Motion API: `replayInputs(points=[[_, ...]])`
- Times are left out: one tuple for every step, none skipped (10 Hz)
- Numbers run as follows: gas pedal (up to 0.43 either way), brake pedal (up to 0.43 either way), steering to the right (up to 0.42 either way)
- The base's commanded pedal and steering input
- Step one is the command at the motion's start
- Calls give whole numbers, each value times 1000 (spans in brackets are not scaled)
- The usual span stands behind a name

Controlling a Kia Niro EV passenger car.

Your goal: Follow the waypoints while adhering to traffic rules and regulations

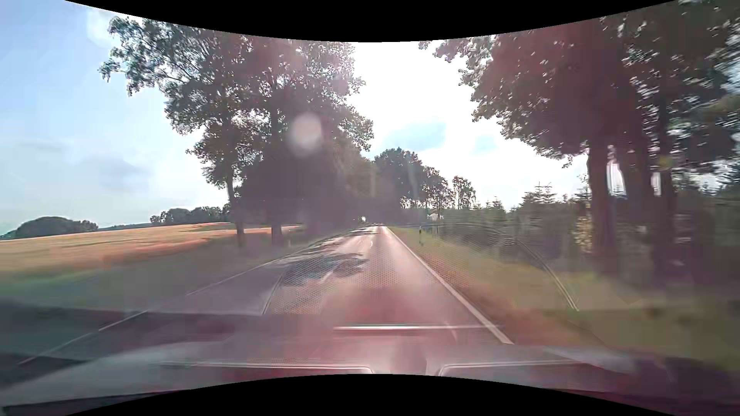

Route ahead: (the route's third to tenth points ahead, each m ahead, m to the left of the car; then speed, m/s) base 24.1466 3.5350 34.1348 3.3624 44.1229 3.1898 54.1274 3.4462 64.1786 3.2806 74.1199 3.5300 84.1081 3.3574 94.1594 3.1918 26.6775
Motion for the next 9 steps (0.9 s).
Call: replayInputs(points=[[268, 0, -3], [268, 0, -3], [268, 0, -3], [268, 0, -3], [268, 0, -3], [280, 0, -3], [280, 0, -3], [280, 0, -3], [280, 0, -3]])
